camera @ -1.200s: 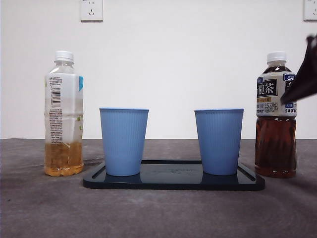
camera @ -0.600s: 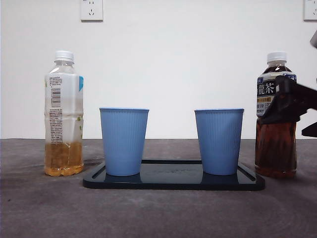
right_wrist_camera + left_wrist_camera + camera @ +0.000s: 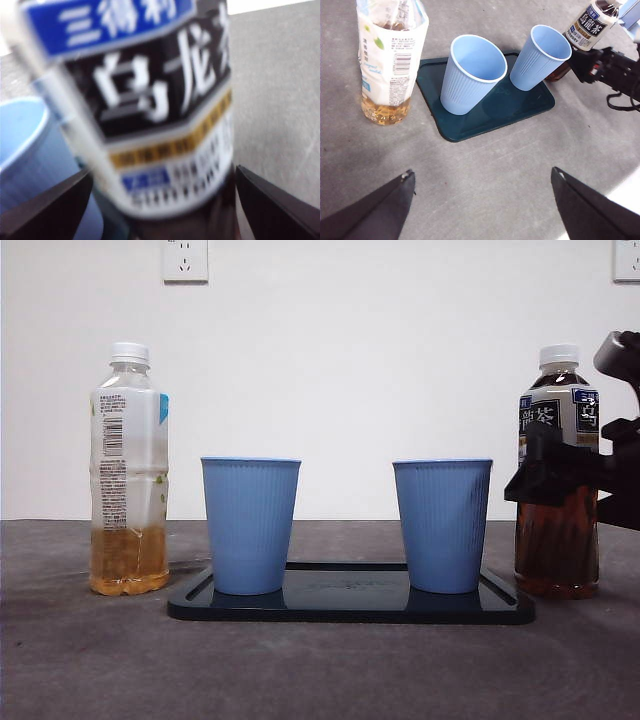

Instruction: Pour the drink into the cup

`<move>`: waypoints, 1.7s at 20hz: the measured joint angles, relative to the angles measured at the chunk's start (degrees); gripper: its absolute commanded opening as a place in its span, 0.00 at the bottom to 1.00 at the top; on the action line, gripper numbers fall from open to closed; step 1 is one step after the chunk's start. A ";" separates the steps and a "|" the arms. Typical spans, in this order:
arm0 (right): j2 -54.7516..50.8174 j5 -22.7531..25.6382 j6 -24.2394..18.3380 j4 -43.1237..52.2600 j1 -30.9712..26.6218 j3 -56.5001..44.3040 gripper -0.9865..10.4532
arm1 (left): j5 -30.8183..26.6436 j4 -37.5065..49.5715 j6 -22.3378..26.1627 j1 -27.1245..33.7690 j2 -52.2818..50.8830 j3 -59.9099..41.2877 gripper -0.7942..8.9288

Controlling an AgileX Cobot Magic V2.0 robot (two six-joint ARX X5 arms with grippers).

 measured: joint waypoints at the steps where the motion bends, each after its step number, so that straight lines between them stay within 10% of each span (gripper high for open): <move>1: 1.01 0.11 0.00 0.42 0.00 0.70 0.48 | 0.00 0.00 0.00 0.00 0.00 0.00 0.53; 9: 2.40 1.84 -1.51 1.53 -0.11 2.49 0.21 | 0.00 -0.02 0.00 0.00 0.00 0.00 0.53; 21: -14.34 1.44 -4.13 -22.86 -0.04 4.02 0.21 | -0.02 0.02 0.63 0.00 0.00 0.00 0.53; 34: -24.59 18.34 -38.69 -85.70 1.90 37.70 0.21 | 0.00 0.92 1.46 0.00 0.00 0.00 0.53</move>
